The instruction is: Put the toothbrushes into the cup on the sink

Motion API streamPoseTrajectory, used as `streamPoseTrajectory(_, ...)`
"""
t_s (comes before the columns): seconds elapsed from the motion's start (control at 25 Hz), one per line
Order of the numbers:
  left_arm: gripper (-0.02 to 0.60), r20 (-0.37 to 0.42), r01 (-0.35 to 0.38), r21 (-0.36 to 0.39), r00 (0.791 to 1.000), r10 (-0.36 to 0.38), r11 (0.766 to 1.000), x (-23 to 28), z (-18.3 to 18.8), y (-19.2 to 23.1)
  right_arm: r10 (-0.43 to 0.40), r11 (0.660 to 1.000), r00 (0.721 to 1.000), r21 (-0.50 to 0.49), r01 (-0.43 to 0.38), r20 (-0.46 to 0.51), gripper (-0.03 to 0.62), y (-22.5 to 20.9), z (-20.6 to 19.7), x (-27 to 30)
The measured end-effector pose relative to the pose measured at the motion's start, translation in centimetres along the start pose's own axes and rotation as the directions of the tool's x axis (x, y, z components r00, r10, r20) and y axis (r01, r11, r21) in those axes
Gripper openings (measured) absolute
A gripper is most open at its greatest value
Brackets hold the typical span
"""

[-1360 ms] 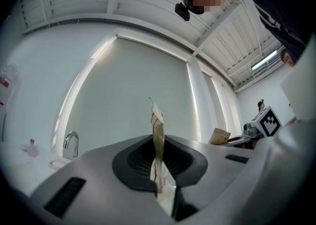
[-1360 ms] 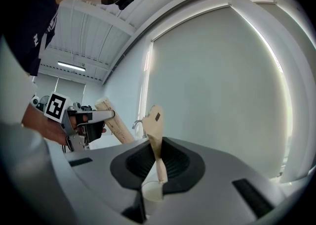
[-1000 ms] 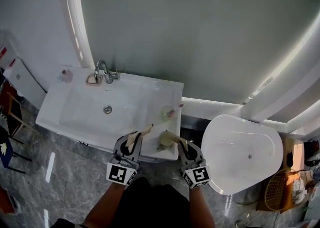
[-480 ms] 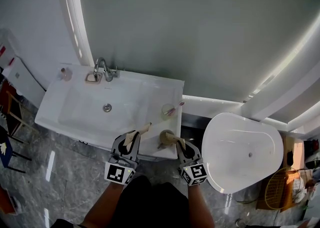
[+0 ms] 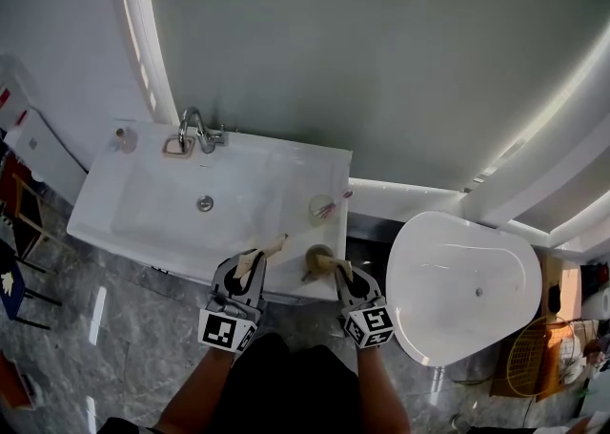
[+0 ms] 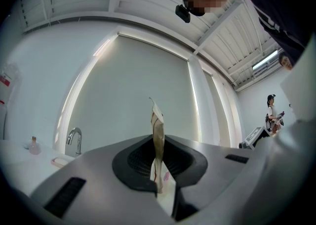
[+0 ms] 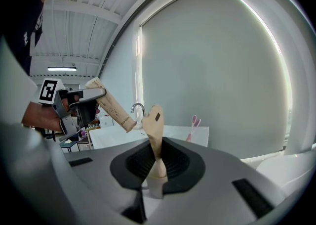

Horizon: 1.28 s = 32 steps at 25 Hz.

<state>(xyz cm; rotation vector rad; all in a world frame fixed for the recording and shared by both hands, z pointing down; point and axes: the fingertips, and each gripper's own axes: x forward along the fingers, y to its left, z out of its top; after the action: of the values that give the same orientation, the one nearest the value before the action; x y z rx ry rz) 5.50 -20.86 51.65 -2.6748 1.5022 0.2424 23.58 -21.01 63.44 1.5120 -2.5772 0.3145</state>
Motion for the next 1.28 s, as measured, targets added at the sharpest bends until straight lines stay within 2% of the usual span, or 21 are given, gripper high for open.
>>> streamPoseTrajectory(0.6, 0.048, 0.003, -0.002, -0.004, 1.0, 0.002, 1.0, -0.1, -0.3, -0.2, -0.001, 1.0, 1.0, -0.01, 0.001, -0.029, 0.049, -0.3, -1.1, 1.0)
streamPoseTrajectory(0.84, 0.048, 0.0, -0.006, -0.002, 1.0, 0.006, 1.0, -0.3, -0.4, 0.0, 0.01, 0.999, 0.998, -0.036, -0.013, -0.068, 0.049, -0.1, -2.1, 1.7)
streamPoseTrajectory(1.28, 0.048, -0.005, -0.008, -0.001, 1.0, 0.008, 1.0, -0.4, -0.6, 0.2, 0.001, 1.0, 0.996, -0.007, -0.001, -0.091, 0.049, -0.4, -2.9, 2.5)
